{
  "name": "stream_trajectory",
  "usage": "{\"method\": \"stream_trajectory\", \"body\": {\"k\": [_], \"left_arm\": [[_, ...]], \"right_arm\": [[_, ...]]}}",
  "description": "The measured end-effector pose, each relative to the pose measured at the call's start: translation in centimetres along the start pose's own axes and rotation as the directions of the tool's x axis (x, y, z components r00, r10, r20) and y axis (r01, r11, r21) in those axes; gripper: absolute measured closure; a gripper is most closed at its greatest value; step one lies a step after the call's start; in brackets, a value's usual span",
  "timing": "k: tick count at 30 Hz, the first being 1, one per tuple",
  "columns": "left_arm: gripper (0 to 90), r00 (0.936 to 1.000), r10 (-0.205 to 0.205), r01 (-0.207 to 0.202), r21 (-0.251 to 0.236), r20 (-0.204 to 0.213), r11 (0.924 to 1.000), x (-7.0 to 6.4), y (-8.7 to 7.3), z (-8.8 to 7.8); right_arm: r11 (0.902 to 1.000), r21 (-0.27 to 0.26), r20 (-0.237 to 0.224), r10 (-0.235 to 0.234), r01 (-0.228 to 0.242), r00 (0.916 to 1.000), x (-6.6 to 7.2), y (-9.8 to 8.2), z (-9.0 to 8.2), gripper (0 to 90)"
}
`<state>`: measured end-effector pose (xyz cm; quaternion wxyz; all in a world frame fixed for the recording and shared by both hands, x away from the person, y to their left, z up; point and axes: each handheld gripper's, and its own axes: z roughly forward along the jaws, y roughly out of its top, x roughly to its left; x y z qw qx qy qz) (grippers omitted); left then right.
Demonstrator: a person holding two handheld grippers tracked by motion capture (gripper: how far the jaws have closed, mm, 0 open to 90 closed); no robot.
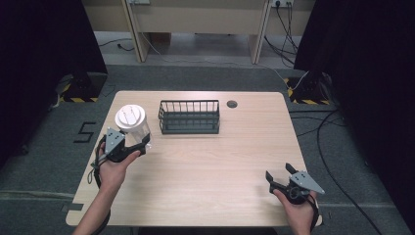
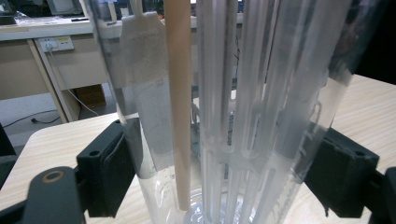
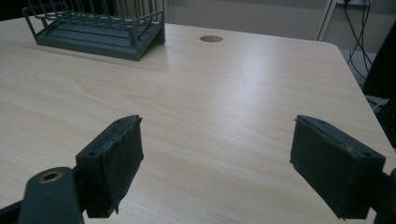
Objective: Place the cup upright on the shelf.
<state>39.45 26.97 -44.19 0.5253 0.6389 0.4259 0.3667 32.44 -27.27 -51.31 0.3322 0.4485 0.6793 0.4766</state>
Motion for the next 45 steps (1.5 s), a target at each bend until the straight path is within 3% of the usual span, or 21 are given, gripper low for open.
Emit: {"method": "stream_trajectory", "body": {"k": [4,33,45], "left_arm": [[17.6,0.9999,-0.013,0.013,-0.003,0.006,0.9999,-0.1,0.4,0.3],[17.7,0.9958,0.016,-0.015,-0.012,0.091,0.9998,-3.1,3.0,3.4],[17.7,0.9948,0.021,-0.02,-0.011,0.1,0.9997,-3.8,3.7,4.9]], "right_arm": [[1.0,0.0,-0.001,-0.001,0.001,1.0,0.0,0.0,0.0,17.6],[1.0,-0.002,-0.009,0.003,-0.003,1.0,0.0,0.0,0.0,17.9],[1.0,0.001,-0.008,0.009,-0.009,0.9999,0.1,0.0,0.0,18.1]]}}
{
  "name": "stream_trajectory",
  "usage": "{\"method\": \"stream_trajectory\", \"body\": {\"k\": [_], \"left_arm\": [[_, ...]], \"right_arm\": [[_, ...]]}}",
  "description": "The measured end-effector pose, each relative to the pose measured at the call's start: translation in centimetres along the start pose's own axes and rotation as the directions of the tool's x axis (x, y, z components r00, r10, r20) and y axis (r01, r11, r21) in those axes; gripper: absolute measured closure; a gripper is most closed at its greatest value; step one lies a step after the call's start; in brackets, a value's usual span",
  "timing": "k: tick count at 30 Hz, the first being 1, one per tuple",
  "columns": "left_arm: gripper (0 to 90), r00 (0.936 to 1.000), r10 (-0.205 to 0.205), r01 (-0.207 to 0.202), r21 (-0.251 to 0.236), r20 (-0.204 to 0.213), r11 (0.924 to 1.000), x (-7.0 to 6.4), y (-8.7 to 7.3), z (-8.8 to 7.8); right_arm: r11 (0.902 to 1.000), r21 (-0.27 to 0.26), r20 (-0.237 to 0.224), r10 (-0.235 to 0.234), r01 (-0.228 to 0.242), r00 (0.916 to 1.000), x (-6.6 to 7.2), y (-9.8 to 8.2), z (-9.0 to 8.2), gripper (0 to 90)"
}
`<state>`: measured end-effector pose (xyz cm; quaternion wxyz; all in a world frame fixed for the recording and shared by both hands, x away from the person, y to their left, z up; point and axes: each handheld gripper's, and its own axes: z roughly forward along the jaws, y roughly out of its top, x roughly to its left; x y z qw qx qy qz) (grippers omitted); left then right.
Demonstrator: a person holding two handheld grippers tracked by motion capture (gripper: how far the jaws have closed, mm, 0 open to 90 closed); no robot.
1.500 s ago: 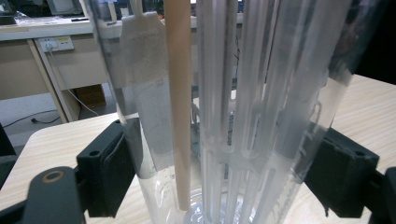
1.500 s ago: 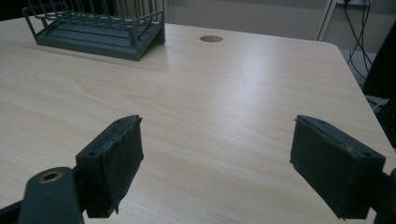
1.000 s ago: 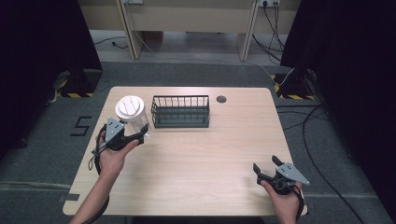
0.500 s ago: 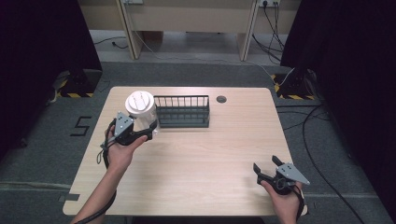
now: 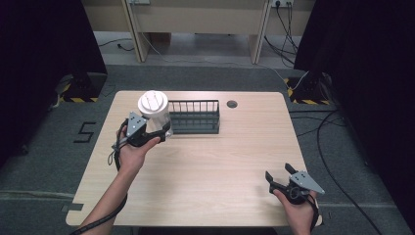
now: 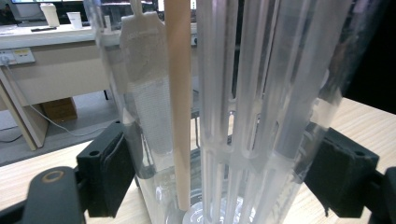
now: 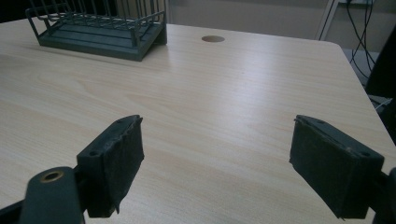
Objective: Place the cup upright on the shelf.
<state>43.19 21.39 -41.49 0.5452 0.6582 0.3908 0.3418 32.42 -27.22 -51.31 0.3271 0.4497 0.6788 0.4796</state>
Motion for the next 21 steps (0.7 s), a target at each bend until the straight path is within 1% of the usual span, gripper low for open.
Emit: {"method": "stream_trajectory", "body": {"k": [3,4,10,16,19,20,21], "left_arm": [[17.7,1.0,0.002,-0.002,0.0,0.003,1.0,-0.2,0.2,0.6],[17.7,1.0,0.001,-0.001,-0.002,0.002,1.0,-0.3,0.3,0.7],[17.6,0.9999,0.009,-0.009,-0.007,0.006,0.9999,-0.6,1.0,1.7],[17.6,1.0,0.007,-0.007,-0.014,0.001,0.9999,-0.6,1.7,2.7],[17.7,1.0,0.008,-0.008,-0.013,-0.001,0.9999,-0.6,1.8,3.1],[17.6,0.9998,0.019,-0.02,-0.019,-0.005,0.9996,-0.5,1.9,3.3],[17.6,1.0,0.007,-0.007,-0.012,-0.003,0.9999,-0.6,1.8,3.5]], "right_arm": [[1.0,0.001,-0.001,-0.003,0.003,1.0,-0.1,0.0,0.0,18.1],[1.0,0.0,-0.001,0.006,-0.006,1.0,0.0,0.0,0.0,18.1],[1.0,-0.004,-0.005,0.0,0.0,1.0,-0.1,0.0,0.0,18.1],[1.0,-0.002,-0.006,0.003,-0.003,1.0,0.0,0.0,0.0,18.2],[1.0,-0.002,-0.005,-0.003,0.003,1.0,-0.1,0.0,0.0,18.2],[1.0,-0.003,-0.006,0.0,0.0,1.0,-0.1,0.0,0.0,18.2],[1.0,-0.003,-0.006,0.0,0.0,1.0,-0.1,0.0,0.0,18.2]]}}
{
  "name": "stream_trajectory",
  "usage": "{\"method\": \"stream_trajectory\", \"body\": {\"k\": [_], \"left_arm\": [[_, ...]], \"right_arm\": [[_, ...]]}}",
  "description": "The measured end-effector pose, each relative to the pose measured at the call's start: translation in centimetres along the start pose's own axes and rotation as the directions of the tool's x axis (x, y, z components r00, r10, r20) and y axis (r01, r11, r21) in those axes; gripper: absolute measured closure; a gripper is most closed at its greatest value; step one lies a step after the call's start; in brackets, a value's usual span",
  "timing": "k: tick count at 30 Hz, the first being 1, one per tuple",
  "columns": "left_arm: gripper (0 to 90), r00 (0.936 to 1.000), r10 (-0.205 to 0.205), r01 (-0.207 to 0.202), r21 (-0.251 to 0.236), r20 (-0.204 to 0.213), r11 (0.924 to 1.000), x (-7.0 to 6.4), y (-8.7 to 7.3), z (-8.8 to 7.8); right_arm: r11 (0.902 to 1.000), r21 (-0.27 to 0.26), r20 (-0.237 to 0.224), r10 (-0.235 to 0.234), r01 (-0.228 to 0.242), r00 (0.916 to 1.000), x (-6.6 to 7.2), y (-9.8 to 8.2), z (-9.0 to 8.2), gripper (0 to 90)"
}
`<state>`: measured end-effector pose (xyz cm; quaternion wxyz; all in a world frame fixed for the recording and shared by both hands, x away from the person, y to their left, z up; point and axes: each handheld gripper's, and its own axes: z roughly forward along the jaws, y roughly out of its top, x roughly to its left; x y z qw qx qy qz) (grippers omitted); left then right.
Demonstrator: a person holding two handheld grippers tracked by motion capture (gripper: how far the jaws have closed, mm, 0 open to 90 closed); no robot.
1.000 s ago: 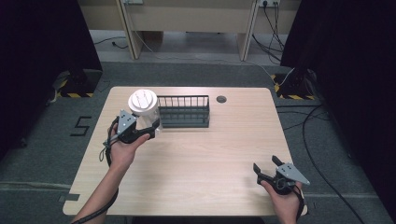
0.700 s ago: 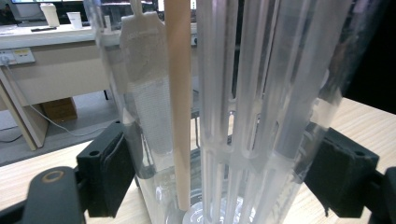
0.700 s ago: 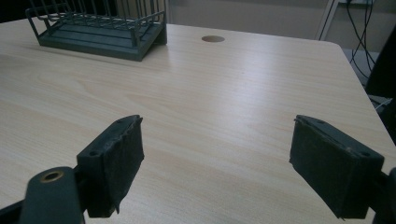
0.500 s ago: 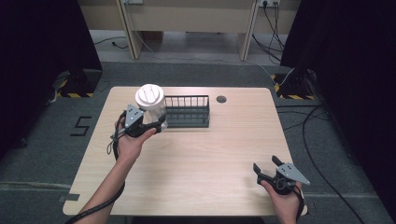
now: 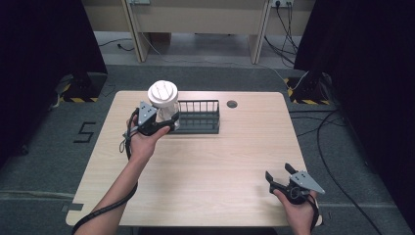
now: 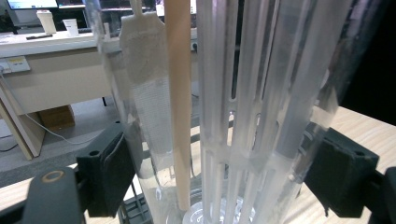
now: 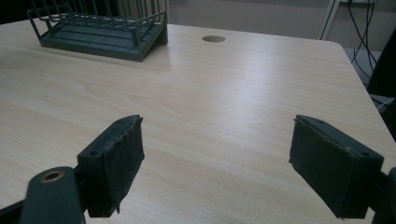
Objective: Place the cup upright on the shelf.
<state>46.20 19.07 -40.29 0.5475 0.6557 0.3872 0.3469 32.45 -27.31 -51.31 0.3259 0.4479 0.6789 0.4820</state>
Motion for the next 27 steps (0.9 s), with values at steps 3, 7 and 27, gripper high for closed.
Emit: {"method": "stream_trajectory", "body": {"k": [3,7,27], "left_arm": [[17.7,1.0,0.002,-0.002,0.003,-0.002,1.0,-0.1,0.1,0.4],[17.7,1.0,0.007,-0.007,0.001,-0.006,1.0,-0.1,0.3,1.0],[17.6,0.9999,0.01,-0.01,-0.004,-0.009,0.9999,-0.5,1.4,3.7]], "right_arm": [[1.0,0.001,0.0,0.005,-0.005,1.0,0.0,0.0,0.0,18.3],[1.0,0.0,0.001,0.004,-0.004,1.0,0.0,0.0,0.0,18.3],[1.0,-0.005,0.003,-0.004,0.004,1.0,-0.2,0.0,0.0,18.6]]}}
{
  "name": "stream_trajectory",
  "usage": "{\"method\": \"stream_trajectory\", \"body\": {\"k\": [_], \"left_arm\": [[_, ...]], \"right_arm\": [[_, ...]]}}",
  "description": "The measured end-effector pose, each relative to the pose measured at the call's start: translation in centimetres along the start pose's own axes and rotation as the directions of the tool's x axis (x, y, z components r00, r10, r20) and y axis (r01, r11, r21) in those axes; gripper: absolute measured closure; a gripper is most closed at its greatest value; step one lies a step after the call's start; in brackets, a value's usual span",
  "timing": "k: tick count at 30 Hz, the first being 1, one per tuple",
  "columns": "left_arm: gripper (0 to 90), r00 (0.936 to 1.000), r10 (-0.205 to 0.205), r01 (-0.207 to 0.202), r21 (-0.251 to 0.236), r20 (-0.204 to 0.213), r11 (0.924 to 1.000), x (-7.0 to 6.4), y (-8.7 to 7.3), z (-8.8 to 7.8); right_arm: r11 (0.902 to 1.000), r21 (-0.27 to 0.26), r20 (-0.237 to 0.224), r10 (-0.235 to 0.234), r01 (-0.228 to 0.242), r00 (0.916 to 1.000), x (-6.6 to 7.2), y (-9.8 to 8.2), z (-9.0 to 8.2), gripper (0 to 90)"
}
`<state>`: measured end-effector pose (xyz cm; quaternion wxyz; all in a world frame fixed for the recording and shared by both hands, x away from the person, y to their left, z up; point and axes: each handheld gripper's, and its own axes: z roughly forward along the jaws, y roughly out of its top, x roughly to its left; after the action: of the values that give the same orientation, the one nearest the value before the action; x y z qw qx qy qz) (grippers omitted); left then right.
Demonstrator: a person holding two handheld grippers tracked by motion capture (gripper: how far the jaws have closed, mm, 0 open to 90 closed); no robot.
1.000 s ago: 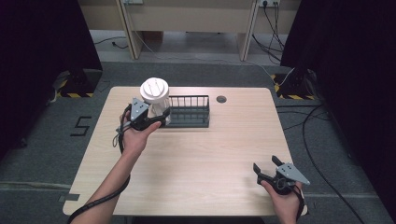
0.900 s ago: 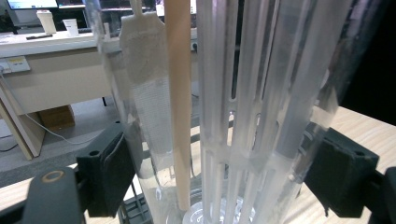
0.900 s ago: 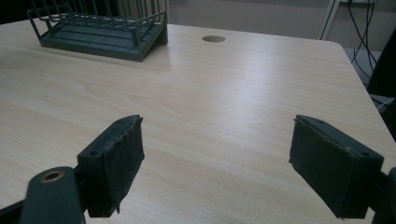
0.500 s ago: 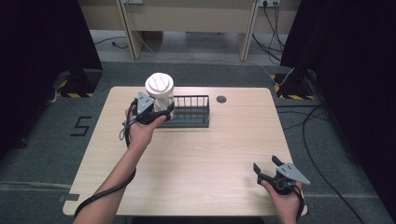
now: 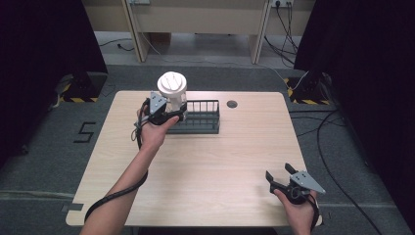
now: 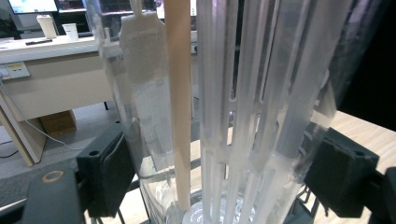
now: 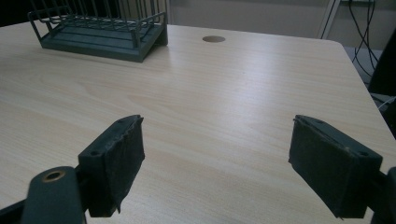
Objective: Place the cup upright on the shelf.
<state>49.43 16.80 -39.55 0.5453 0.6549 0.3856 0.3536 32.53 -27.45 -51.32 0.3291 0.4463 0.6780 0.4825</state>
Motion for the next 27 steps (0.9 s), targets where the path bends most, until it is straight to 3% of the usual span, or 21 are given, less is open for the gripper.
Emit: {"method": "stream_trajectory", "body": {"k": [27], "left_arm": [[17.6,1.0,-0.009,0.009,0.018,0.0,0.9998,-1.1,0.1,4.3]], "right_arm": [[0.9999,0.004,-0.01,0.012,-0.012,0.9999,0.0,0.0,0.0,18.8]]}}
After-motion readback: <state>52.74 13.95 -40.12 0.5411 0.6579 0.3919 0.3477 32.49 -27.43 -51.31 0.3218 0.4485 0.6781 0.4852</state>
